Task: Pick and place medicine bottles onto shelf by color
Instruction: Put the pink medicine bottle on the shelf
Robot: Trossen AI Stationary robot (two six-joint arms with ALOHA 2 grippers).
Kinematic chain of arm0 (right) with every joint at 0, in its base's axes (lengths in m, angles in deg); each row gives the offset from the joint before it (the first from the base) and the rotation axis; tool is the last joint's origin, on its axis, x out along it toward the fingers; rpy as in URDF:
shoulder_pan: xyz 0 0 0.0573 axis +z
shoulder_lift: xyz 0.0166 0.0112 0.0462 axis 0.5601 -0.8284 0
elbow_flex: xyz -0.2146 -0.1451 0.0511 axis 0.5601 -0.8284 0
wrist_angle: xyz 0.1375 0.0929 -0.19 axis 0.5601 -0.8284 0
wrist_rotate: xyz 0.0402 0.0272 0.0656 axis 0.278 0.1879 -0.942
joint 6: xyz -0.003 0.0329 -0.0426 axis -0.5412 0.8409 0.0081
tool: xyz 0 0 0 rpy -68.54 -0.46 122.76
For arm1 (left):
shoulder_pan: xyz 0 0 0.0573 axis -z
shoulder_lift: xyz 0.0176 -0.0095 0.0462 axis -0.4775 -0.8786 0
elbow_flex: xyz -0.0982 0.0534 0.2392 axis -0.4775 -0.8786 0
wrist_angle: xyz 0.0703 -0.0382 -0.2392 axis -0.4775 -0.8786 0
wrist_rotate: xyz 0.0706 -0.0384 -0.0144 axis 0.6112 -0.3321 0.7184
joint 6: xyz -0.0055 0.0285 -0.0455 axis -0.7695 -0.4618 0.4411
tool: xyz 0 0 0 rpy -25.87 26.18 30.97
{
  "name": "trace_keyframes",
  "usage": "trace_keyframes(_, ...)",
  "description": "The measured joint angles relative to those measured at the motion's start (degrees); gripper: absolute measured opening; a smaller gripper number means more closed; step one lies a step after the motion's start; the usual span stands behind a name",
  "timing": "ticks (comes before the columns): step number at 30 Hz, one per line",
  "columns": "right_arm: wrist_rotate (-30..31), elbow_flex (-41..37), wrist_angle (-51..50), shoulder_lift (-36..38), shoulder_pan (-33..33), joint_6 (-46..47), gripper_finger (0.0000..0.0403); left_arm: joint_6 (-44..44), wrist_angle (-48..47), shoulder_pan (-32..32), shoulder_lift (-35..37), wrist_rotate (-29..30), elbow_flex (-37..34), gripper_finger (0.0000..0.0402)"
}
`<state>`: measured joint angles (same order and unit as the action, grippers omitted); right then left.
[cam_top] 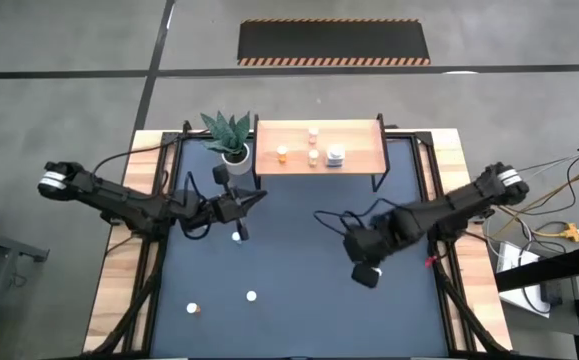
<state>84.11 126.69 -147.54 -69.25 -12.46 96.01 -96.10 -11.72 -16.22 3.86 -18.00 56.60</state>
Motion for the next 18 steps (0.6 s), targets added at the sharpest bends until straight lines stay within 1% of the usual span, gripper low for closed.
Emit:
trace_keyframes(4,0.0,-2.9,-5.36,0.78,4.89,15.08,0.0026,0.13,0.06,2.5,-0.15,0.02,0.0,0.0)
trace_keyframes(7,0.09,-4.79,-8.15,1.34,7.11,21.58,0.0054,0.13,-0.01,4.27,-0.46,0.02,-0.02,0.0)
trace_keyframes(11,1.56,-7.33,-7.37,1.98,8.09,24.88,0.0111,0.09,0.05,5.89,-0.57,0.02,0.09,0.0)
trace_keyframes(15,2.2,-9.87,-5.16,1.51,8.0,25.37,0.0174,0.08,0.04,6.45,-0.52,0.02,0.09,0.0)
trace_keyframes(18,2.06,-11.44,-1.16,1.17,8.02,26.51,0.021,0.06,0.07,6.46,-0.44,0.04,0.09,0.0)
